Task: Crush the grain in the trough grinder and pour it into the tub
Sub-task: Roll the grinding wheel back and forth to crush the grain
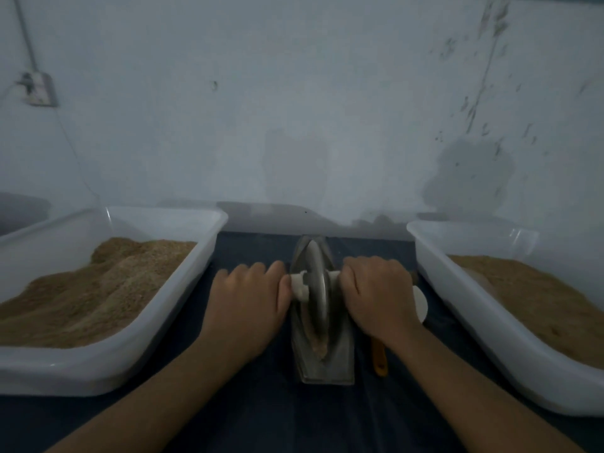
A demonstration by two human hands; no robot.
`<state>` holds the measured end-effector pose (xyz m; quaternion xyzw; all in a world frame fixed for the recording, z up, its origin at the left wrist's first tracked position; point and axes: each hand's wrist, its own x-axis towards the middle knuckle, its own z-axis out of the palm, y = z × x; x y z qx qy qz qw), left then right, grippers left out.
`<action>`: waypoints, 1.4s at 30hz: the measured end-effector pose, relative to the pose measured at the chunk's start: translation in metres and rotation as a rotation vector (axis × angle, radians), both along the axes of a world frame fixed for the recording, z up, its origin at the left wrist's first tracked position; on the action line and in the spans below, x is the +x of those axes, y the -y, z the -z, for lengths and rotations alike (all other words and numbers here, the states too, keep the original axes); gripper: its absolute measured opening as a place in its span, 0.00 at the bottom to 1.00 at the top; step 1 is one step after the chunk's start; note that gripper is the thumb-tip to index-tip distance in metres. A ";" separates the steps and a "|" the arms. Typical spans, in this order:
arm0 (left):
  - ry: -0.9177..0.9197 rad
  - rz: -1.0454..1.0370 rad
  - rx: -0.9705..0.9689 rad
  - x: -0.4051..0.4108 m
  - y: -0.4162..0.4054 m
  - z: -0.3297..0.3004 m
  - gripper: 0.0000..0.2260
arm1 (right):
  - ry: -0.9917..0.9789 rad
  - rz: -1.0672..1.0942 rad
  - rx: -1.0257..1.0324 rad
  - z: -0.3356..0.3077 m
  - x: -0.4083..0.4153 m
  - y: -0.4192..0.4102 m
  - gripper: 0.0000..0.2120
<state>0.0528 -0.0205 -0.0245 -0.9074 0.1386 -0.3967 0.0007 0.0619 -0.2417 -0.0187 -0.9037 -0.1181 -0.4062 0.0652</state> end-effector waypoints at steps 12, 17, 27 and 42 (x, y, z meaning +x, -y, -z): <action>0.008 0.032 0.066 0.018 0.002 -0.005 0.15 | -0.013 0.029 0.033 0.008 0.009 0.006 0.18; -0.118 -0.024 0.233 0.065 0.002 -0.003 0.06 | -0.166 0.216 -0.167 -0.010 0.046 0.000 0.21; -0.116 0.010 0.204 0.058 0.002 -0.002 0.08 | -0.182 0.239 -0.216 -0.017 0.038 -0.007 0.21; -0.005 0.152 -0.053 0.031 -0.003 0.006 0.13 | -0.013 0.118 -0.160 -0.006 -0.006 0.001 0.21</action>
